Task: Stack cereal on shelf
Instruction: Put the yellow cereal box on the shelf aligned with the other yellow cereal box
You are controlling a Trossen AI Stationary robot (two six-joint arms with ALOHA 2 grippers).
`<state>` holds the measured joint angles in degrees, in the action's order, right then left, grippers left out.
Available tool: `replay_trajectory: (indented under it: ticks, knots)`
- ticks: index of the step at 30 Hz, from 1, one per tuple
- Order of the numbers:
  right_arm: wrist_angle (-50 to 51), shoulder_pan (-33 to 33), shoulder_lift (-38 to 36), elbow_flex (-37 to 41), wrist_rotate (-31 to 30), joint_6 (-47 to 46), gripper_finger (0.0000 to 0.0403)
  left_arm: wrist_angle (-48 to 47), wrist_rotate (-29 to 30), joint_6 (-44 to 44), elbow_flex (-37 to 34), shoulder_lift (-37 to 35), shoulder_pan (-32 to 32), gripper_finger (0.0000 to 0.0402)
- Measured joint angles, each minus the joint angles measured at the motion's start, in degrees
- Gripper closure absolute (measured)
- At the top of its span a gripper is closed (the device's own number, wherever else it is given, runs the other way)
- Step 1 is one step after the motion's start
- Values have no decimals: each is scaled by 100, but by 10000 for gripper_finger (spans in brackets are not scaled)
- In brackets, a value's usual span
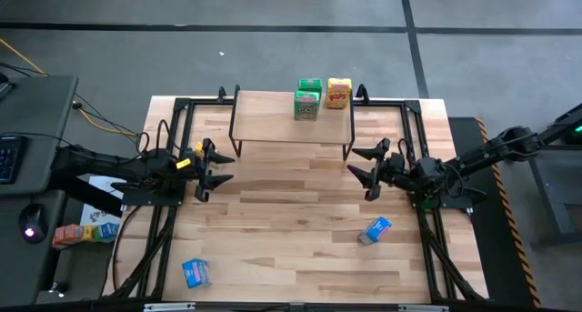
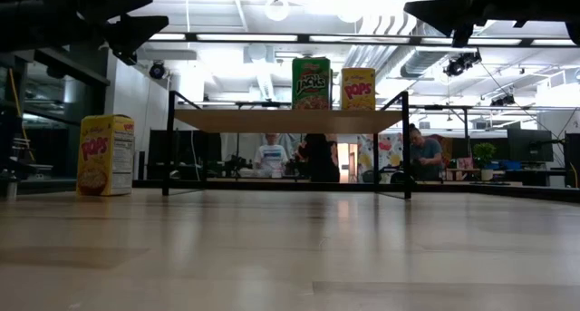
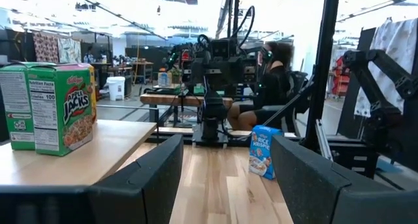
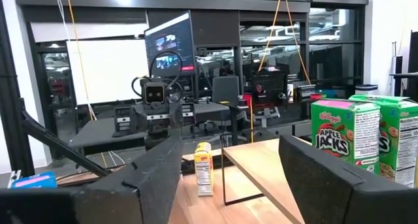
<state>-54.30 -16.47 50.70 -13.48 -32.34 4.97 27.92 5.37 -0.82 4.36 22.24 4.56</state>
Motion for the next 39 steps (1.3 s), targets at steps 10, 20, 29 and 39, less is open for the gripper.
replay_trajectory:
  ticks: [10,20,29,39]
  knots:
    - [67,0,4,-4,-3,108,152,77,150,-298,0,-2,0,179]
    - [135,0,4,-6,-20,146,152,-690,111,-760,656,542,66,167]
    - [590,0,4,-6,-20,-216,152,-4197,269,-148,2399,1364,67,155]
    - [604,0,4,-6,-23,-200,152,-9356,1057,-750,5064,2370,61,155]
